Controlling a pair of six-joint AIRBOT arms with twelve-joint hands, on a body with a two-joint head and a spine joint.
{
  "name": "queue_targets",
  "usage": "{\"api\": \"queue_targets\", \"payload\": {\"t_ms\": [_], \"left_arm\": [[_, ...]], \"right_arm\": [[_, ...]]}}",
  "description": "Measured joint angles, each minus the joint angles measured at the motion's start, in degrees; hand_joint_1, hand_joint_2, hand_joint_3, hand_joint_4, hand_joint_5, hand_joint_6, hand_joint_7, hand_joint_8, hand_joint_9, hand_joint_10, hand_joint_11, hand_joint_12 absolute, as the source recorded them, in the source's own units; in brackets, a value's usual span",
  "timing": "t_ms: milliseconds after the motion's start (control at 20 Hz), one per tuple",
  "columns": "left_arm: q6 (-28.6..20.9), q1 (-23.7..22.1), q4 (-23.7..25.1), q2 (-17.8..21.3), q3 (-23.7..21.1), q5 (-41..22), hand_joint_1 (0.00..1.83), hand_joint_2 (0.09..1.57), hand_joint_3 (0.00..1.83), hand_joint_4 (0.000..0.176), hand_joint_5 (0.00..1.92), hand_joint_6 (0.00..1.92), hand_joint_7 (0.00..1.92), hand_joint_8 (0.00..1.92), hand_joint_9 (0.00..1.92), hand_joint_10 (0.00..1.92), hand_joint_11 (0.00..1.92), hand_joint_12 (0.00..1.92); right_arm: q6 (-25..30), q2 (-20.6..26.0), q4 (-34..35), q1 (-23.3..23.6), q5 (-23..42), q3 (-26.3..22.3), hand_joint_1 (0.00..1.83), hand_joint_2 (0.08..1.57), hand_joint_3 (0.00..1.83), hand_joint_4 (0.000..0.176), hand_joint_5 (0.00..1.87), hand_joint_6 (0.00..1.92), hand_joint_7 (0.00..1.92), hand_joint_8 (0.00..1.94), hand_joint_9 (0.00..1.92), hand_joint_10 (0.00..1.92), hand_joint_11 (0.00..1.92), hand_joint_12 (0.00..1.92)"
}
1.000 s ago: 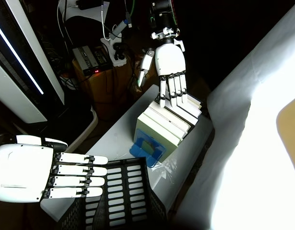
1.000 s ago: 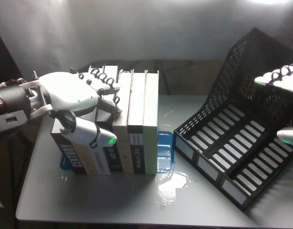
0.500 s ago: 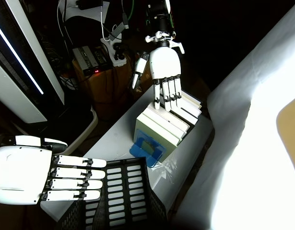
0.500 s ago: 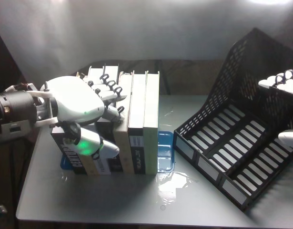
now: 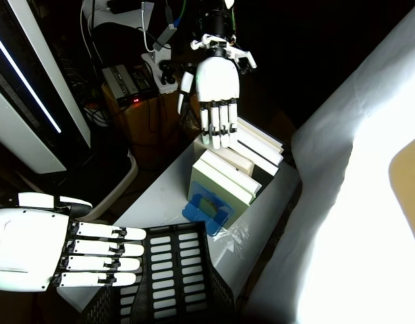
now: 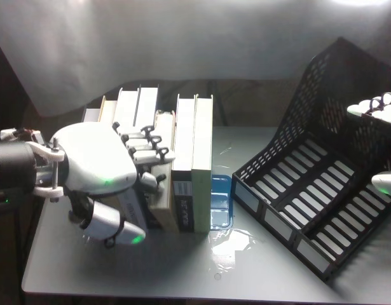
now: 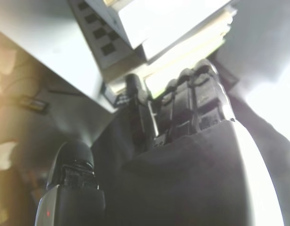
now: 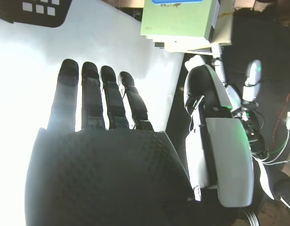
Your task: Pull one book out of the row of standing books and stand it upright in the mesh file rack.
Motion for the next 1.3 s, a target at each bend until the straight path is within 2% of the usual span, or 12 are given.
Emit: {"api": "queue_targets", "payload": {"t_ms": [100, 150, 200, 350, 450, 750, 850, 900, 1000, 1050, 1200, 1300], "left_arm": [[0.02, 1.22, 0.15, 0.79, -1.07, -1.16, 0.05, 1.17, 0.00, 0.046, 0.59, 0.02, 0.00, 0.00, 0.00, 0.00, 0.00, 0.00], [-0.04, 1.60, 0.22, 0.92, -1.49, -1.42, 0.05, 1.16, 0.00, 0.049, 0.59, 0.02, 0.00, 0.00, 0.00, 0.00, 0.00, 0.00], [0.00, 1.99, 0.35, 1.27, -1.97, -1.97, 0.02, 1.16, 0.00, 0.062, 0.53, 0.00, 0.00, 0.00, 0.00, 0.00, 0.00, 0.00], [-0.04, 3.37, 0.44, 1.68, -2.45, -3.02, 0.04, 1.19, 0.00, 0.061, 0.55, 0.01, 0.00, 0.00, 0.00, 0.00, 0.00, 0.00], [-0.02, 4.24, 0.17, 1.81, -2.75, -3.85, 0.13, 1.18, 0.00, 0.030, 0.63, 0.03, 0.00, 0.00, 0.00, 0.00, 0.00, 0.00], [0.22, 7.21, -1.81, 2.32, -3.61, -6.16, 0.06, 1.20, 0.00, 0.042, 0.58, 0.00, 0.00, 0.00, 0.00, 0.00, 0.00, 0.00], [0.42, 8.39, -2.54, 2.34, -3.89, -6.97, 0.00, 1.19, 0.00, 0.036, 0.58, 0.00, 0.00, 0.00, 0.00, 0.00, 0.00, 0.00], [0.44, 8.85, -2.91, 2.34, -4.02, -7.52, 0.00, 1.17, 0.00, 0.046, 0.56, 0.00, 0.00, 0.00, 0.00, 0.00, 0.00, 0.00], [0.42, 9.03, -4.04, 2.43, -4.02, -8.37, 0.00, 1.17, 0.00, 0.045, 0.57, 0.01, 0.00, 0.00, 0.00, 0.00, 0.00, 0.00], [0.39, 9.03, -4.68, 2.64, -4.07, -8.70, 0.00, 1.19, 0.00, 0.031, 0.55, 0.00, 0.00, 0.00, 0.00, 0.00, 0.00, 0.00], [0.17, 9.16, -5.55, 4.57, -4.92, -9.27, 0.02, 1.20, 0.01, 0.025, 0.58, 0.02, 0.00, 0.00, 0.00, 0.00, 0.00, 0.00], [0.20, 9.86, -8.44, 6.05, -5.73, -11.08, 0.00, 1.23, 0.01, 0.010, 0.57, 0.01, 0.00, 0.00, 0.00, 0.00, 0.00, 0.00]], "right_arm": [[0.02, 0.00, 0.22, -0.13, -0.20, -0.07, 0.46, 1.29, 0.00, 0.000, 0.00, 0.00, 0.00, 0.00, 0.00, 0.00, 0.00, 0.00], [0.02, 0.00, 0.35, -0.13, -0.17, -0.07, 0.47, 1.29, 0.00, 0.000, 0.00, 0.00, 0.00, 0.00, 0.00, 0.00, 0.00, 0.00], [0.02, 0.00, 0.48, -0.13, -0.07, -0.07, 0.47, 1.30, 0.00, 0.000, 0.00, 0.00, 0.00, 0.00, 0.00, 0.00, 0.00, 0.00], [0.04, 0.00, 0.52, -0.44, 0.20, -0.07, 0.50, 1.30, 0.00, 0.000, 0.00, 0.00, 0.00, 0.00, 0.00, 0.00, 0.00, 0.00], [0.02, -0.02, 0.59, -0.44, 0.22, -0.07, 0.50, 1.30, 0.00, 0.000, 0.00, 0.00, 0.00, 0.00, 0.00, 0.00, 0.00, 0.00], [0.04, -0.02, 0.92, -0.70, 0.22, -0.07, 0.52, 1.30, 0.00, 0.000, 0.00, 0.00, 0.00, 0.00, 0.00, 0.00, 0.00, 0.00], [0.04, -0.02, 0.96, -0.81, 0.26, -0.07, 0.52, 1.30, 0.00, 0.000, 0.00, 0.00, 0.00, 0.00, 0.00, 0.00, 0.00, 0.00], [0.04, -0.02, 0.96, -0.81, 0.26, -0.07, 0.50, 1.30, 0.00, 0.000, 0.00, 0.00, 0.00, 0.00, 0.00, 0.00, 0.00, 0.00], [0.04, -0.02, 0.96, -0.81, 0.26, -0.07, 0.51, 1.30, 0.00, 0.000, 0.00, 0.00, 0.00, 0.00, 0.00, 0.00, 0.00, 0.00], [0.04, -0.02, 0.96, -0.81, 0.26, -0.07, 0.51, 1.30, 0.00, 0.000, 0.00, 0.00, 0.00, 0.00, 0.00, 0.00, 0.00, 0.00], [0.07, -0.02, 0.96, -0.81, 0.20, -0.07, 0.51, 1.29, 0.00, 0.000, 0.00, 0.00, 0.00, 0.00, 0.00, 0.00, 0.00, 0.00], [0.57, 0.07, 0.31, -0.79, 0.63, -0.46, 0.47, 1.29, 0.00, 0.000, 0.00, 0.00, 0.00, 0.00, 0.00, 0.00, 0.00, 0.00]]}}
